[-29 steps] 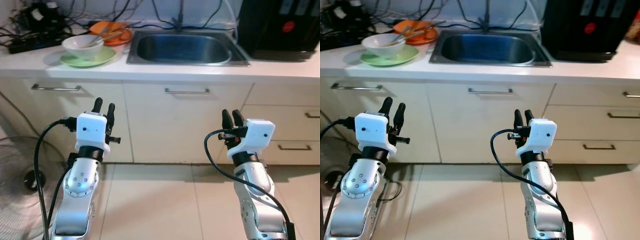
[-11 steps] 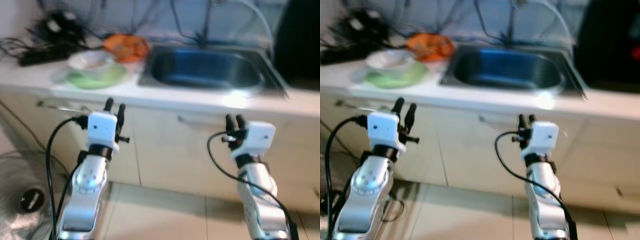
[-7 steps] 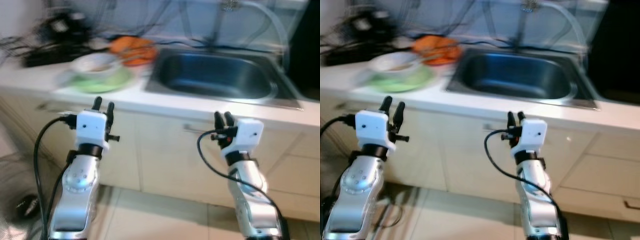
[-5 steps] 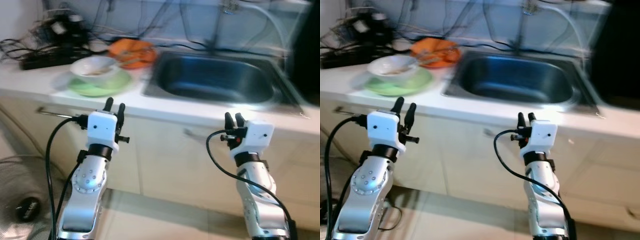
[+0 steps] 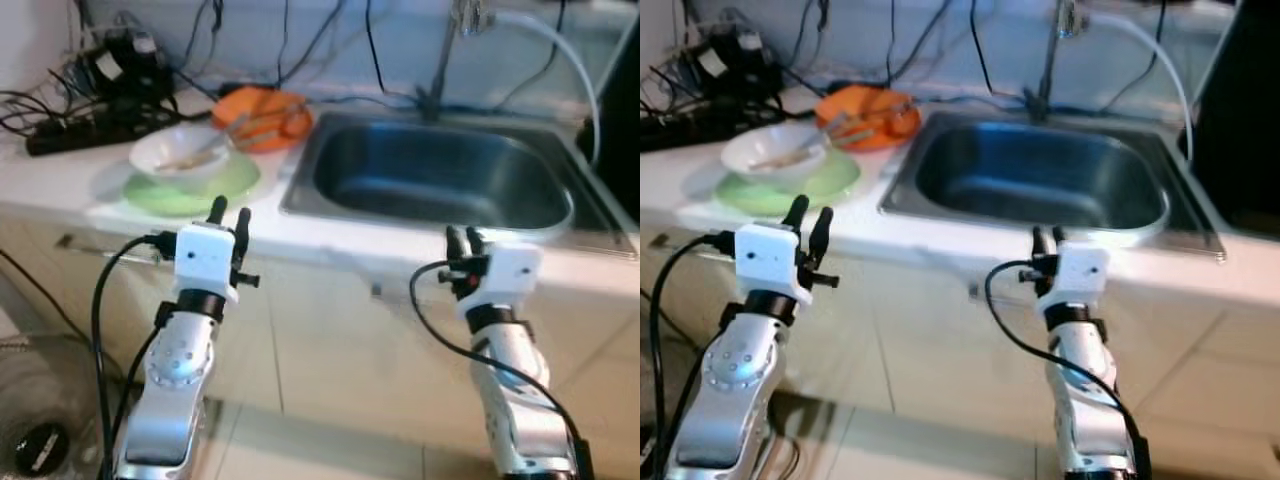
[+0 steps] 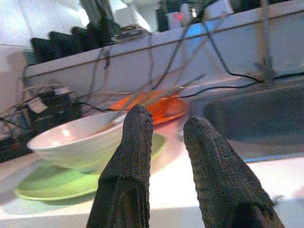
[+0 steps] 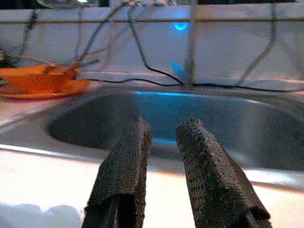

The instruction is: Kitchen organization

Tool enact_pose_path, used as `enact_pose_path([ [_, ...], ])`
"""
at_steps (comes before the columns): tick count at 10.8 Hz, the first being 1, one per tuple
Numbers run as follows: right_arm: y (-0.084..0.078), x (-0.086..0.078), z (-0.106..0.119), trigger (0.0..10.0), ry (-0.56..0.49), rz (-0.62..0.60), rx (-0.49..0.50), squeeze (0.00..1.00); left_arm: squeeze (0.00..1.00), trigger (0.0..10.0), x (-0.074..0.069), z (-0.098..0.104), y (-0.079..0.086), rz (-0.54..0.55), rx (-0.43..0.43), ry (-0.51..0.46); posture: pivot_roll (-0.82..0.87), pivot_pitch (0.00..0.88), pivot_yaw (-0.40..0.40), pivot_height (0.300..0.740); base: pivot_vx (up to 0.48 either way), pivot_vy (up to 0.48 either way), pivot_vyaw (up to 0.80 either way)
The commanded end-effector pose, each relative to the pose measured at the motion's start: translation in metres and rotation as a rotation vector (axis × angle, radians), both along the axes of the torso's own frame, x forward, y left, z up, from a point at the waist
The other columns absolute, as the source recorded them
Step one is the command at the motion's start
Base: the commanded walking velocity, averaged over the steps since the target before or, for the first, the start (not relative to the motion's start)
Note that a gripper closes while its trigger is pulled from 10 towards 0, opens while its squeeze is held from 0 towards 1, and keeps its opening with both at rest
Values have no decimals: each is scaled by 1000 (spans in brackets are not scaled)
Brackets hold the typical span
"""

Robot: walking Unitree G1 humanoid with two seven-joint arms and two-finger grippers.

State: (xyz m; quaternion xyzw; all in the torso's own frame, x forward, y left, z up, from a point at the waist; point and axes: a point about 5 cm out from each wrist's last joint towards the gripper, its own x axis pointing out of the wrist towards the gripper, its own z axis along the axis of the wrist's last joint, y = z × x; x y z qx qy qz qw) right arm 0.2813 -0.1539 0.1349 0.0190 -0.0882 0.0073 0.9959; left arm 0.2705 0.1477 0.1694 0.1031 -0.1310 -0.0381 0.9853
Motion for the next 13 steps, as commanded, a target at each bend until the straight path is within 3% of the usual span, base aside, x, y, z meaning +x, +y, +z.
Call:
enact_pose_path([
  [1, 10, 2, 4, 10000, -16, 40, 14, 0, 0, 10000, -1, 2, 5, 13, 10, -11, 183, 0, 7, 717, 368, 0, 0],
  [13, 11, 5, 7, 10000, -22, 42, 22, 0, 0, 10000, -1, 4, 3, 21, 1, -17, 186, 29, 1, 717, 372, 0, 0],
])
